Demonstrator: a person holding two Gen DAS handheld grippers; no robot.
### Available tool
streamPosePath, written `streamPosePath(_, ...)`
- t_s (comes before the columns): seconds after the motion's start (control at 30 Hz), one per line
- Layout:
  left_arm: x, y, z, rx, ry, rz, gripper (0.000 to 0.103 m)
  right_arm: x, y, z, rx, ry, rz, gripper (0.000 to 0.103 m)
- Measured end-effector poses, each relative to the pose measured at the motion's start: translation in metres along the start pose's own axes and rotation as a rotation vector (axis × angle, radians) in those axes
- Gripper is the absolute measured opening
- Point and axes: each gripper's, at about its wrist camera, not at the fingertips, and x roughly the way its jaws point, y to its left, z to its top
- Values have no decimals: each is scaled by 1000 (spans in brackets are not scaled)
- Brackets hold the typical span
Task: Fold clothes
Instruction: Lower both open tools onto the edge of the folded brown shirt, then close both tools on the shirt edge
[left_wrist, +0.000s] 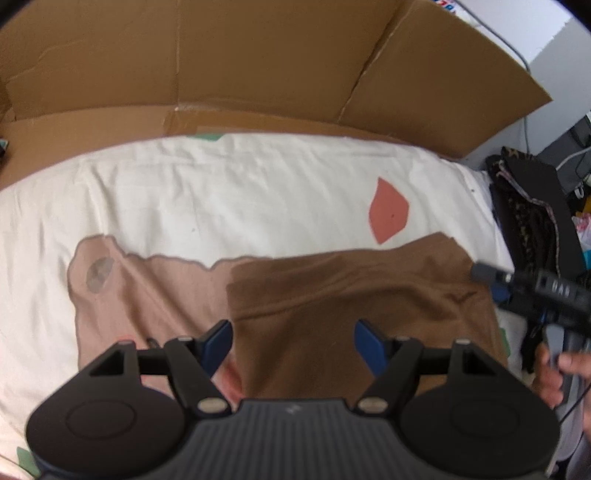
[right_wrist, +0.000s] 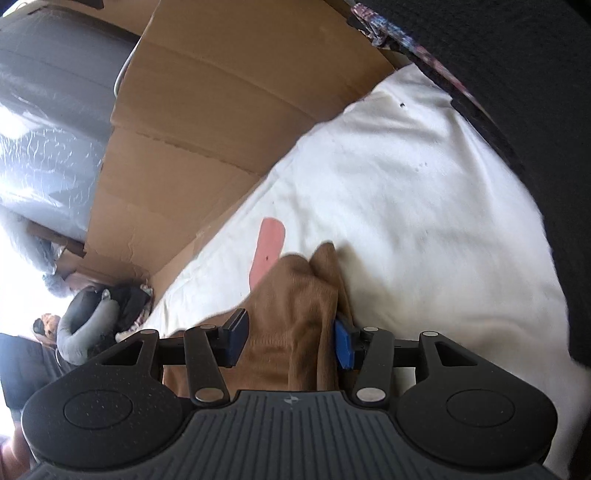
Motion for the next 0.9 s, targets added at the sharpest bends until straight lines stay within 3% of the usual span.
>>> streamPosePath(0.1,4,12,-4,-33,11,14,75,4,3,8,-7,-22,10,55)
streamPosePath(0.3,-1,25,-4,-83,-10,16,75,-10,27,10,-117,-73,116,55)
streamPosePath(0.6,8,23,-9,-10,-45,55,75,-23,24,19,-185,-121,-32,56)
streamPosePath(0.73,14,30,-9,-14,-70,46,74,-26,23,15,-232,-93,-69,56)
streamPosePath(0.9,25,38,-7,-35,-63,-7,62,-20,35,-2,-320,-33,-68,56)
